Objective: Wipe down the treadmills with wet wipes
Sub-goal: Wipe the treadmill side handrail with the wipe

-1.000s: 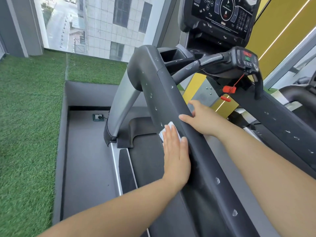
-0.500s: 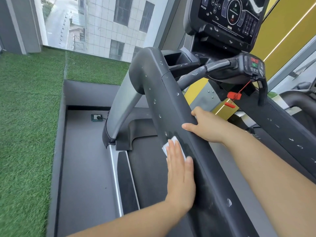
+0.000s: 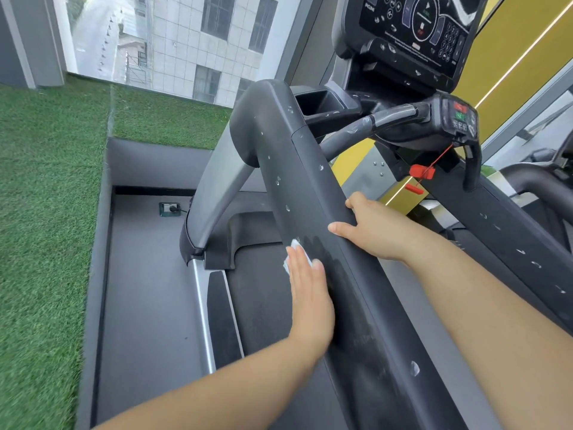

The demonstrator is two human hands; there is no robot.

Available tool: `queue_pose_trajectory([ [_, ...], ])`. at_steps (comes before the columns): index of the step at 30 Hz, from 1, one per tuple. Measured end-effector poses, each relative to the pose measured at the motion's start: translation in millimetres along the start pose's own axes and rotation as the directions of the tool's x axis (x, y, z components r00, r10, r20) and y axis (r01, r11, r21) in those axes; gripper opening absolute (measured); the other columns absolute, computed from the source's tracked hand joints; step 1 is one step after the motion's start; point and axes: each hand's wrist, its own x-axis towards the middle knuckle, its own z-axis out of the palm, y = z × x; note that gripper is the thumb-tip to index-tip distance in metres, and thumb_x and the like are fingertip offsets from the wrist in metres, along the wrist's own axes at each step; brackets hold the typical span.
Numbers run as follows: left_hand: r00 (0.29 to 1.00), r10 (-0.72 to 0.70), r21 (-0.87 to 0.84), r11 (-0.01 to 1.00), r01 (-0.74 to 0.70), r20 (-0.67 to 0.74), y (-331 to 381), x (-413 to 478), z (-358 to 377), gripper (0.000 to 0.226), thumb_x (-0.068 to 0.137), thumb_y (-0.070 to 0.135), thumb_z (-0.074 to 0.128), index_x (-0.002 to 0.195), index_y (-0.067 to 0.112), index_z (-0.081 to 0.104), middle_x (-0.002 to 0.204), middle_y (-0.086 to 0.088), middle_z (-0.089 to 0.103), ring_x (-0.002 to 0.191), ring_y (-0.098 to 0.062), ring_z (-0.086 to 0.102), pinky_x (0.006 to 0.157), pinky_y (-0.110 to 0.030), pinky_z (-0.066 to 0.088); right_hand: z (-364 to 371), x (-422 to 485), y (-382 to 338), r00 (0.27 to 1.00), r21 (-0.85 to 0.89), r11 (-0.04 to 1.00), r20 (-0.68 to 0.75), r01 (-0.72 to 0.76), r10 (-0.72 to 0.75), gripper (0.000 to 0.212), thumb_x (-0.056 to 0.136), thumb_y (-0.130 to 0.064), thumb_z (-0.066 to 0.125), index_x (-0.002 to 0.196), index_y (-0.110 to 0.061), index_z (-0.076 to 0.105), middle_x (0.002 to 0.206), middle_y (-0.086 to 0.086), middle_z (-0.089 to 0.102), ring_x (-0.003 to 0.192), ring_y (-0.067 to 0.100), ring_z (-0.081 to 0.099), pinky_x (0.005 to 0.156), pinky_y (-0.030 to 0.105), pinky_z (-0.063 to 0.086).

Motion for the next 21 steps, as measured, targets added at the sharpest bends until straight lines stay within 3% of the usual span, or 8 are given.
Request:
queue_pose_trajectory([
  [4, 0.998, -0.057, -0.084, 0.995, 0.054, -0.026, 6.2, 17.3, -3.2, 0.050, 0.101, 0.048, 0.015, 0.146, 0.045, -0.007, 0.146, 0.037, -0.013, 0.141, 0.007, -0.011, 0.120, -0.035, 0.002, -0.6, -1.1, -1.2, 1.000, -0.013, 1.000, 0.006, -0.004, 0.004, 0.059, 0.097, -0.046, 0.046, 0.141, -0.012, 0.029, 0.146, 0.004, 0.038, 0.126, 0.024, 0.045, 0.085, 0.031, 0.037],
  [8, 1.000, -0.022, -0.104, 0.994, 0.021, -0.003, -6.3, -9.7, 3.0, 0.051, 0.093, 0.057, 0.015, 0.138, 0.052, -0.010, 0.145, 0.040, -0.017, 0.135, 0.015, -0.016, 0.120, -0.033, 0.000, -1.2, -2.1, -2.0, 1.000, -0.014, 1.000, 0.017, -0.010, 0.011, 0.056, 0.096, -0.046, 0.047, 0.137, -0.011, 0.031, 0.140, 0.007, 0.043, 0.122, 0.026, 0.048, 0.088, 0.034, 0.041],
  [14, 0.985, -0.163, -0.138, 0.978, 0.154, -0.054, 7.4, 27.0, -7.2, 0.059, 0.090, 0.062, 0.015, 0.144, 0.052, -0.004, 0.146, 0.040, -0.008, 0.144, 0.000, 0.003, 0.119, -0.042, 0.006, -1.0, -2.1, -2.0, 1.000, -0.003, 1.000, 0.017, -0.007, 0.008, 0.059, 0.096, -0.046, 0.047, 0.140, -0.010, 0.029, 0.142, 0.006, 0.042, 0.123, 0.025, 0.047, 0.085, 0.032, 0.040],
  [18, 0.994, -0.110, -0.121, 0.987, 0.109, -0.004, -2.9, 5.1, -3.2, 0.052, 0.097, 0.059, 0.015, 0.142, 0.055, -0.010, 0.142, 0.045, -0.015, 0.143, 0.001, -0.004, 0.120, -0.041, 0.003, -1.4, -2.5, -0.9, 1.000, 0.016, 1.000, 0.023, -0.002, 0.001, 0.059, 0.096, -0.045, 0.047, 0.140, -0.011, 0.029, 0.147, 0.003, 0.037, 0.126, 0.023, 0.044, 0.086, 0.031, 0.038],
  [21, 0.997, -0.072, -0.078, 0.994, 0.070, -0.022, 6.3, 19.5, -4.8, 0.052, 0.100, 0.049, 0.015, 0.146, 0.046, -0.009, 0.143, 0.041, -0.014, 0.140, 0.007, -0.011, 0.120, -0.036, 0.001, -1.4, -2.6, -1.2, 1.000, 0.016, 1.000, 0.023, 0.002, -0.002, 0.059, 0.096, -0.045, 0.047, 0.141, -0.012, 0.028, 0.149, 0.002, 0.035, 0.128, 0.022, 0.043, 0.089, 0.031, 0.037],
])
